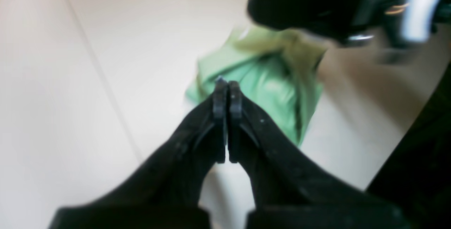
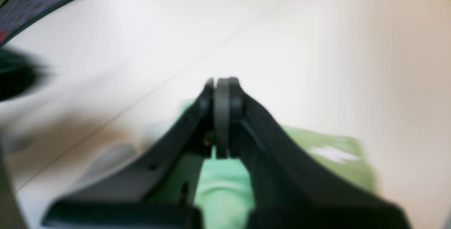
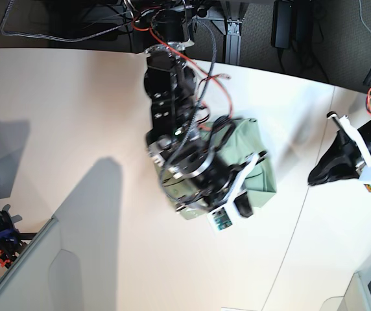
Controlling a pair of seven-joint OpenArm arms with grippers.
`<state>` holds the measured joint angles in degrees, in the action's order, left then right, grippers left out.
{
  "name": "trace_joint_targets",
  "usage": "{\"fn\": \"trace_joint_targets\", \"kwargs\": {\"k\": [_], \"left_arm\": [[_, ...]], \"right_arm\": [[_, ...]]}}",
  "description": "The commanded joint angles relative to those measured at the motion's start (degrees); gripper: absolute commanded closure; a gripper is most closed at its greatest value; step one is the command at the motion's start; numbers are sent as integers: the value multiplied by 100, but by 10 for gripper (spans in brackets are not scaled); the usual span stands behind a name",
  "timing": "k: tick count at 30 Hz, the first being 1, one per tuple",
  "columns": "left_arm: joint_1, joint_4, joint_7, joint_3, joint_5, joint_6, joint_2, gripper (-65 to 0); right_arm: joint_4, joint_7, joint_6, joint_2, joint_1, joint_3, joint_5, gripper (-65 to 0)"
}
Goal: Fold the T-shirt properly
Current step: 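Grasp the bundle sides with both grippers and fold them inward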
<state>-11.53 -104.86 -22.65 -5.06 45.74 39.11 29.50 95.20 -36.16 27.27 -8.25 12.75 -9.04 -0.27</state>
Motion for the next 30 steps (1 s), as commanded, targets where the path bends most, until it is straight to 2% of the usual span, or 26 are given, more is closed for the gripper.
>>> {"fn": "trace_joint_targets", "kwargs": {"k": [1, 5, 8, 10, 12, 16, 19, 25, 30], "left_arm": [[76, -173, 251, 50, -4, 89, 44, 0], [190, -221, 575, 822, -839, 89, -181, 0], [407, -120, 730, 1644, -1622, 89, -518, 0], [632, 101, 837, 2098, -2153, 52, -750, 0], [848, 426, 874, 2396, -2415, -273, -981, 0], [1143, 1069, 905, 2702, -2426, -286, -1368, 0], [1276, 1508, 964, 2732, -2546, -284, -1600, 0], [1360, 2337, 1191, 2732, -2645, -284, -1558, 0], [1362, 2673, 1773, 2732, -2865, -286, -1204, 0]], "right_arm": [[72, 295, -7, -33, 223, 243, 42, 0], [-356, 658, -7, -4, 710, 1250, 50, 0], [-1078, 820, -4, 133, 1150, 1672, 254, 0], [-1672, 887, -4, 254, 1403, 1698, 328, 0], [-2269, 953, -2, 308, 1613, 1648, 326, 0], [-3346, 1204, -2, 385, 1902, 1445, 236, 0], [-3987, 1563, -4, 389, 2037, 1244, -225, 0], [-4607, 1628, -4, 739, 2103, 304, -343, 0], [-4666, 1600, -4, 1036, 2100, -337, -380, 0]]}}
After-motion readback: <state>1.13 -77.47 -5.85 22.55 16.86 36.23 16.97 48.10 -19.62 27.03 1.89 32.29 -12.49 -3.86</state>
